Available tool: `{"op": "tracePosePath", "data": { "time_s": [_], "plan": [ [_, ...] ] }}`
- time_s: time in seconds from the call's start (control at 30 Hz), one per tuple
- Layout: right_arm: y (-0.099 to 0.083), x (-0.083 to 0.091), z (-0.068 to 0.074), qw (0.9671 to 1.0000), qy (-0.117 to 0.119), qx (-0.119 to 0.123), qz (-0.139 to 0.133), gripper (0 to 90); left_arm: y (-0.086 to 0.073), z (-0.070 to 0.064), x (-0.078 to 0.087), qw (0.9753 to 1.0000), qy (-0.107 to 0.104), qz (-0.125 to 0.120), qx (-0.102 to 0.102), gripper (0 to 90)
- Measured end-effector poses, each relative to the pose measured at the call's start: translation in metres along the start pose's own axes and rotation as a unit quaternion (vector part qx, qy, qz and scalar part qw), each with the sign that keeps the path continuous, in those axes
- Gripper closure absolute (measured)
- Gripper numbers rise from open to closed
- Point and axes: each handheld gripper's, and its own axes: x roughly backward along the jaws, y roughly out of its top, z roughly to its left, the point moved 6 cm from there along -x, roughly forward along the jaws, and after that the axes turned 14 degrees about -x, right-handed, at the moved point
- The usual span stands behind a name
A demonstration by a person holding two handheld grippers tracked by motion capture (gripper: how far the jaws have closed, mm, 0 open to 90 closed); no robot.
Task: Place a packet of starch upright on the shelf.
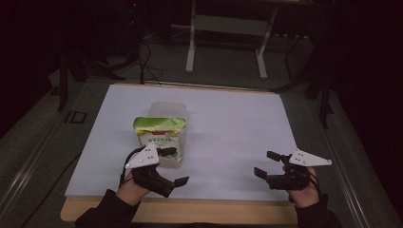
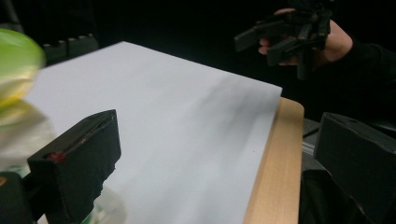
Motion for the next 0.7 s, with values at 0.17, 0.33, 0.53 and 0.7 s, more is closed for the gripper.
{"op": "tracePosePath", "data": {
  "time_s": [0.17, 0.33, 0.53, 0.7],
  "plan": [
    [-0.002, -0.002, 0.001, 1.0000, 0.004, 0.003, 0.004, 14.3, -0.001, -0.007, -0.014, 0.9998, -0.018, 0.005, -0.001, 1.1],
    [-0.004, -0.003, 0.003, 1.0000, 0.005, 0.004, 0.006, 14.3, -0.005, -0.014, -0.028, 0.9994, -0.035, 0.008, 0.002, 1.1],
    [-0.006, -0.006, 0.003, 0.9999, 0.007, 0.005, 0.008, 14.2, -0.011, -0.021, -0.043, 0.9987, -0.047, 0.019, -0.002, 1.1],
    [-0.008, -0.009, 0.003, 0.9999, 0.008, 0.006, 0.010, 14.1, -0.016, -0.025, -0.052, 0.9983, -0.055, 0.020, 0.001, 1.1]
  ]
}}
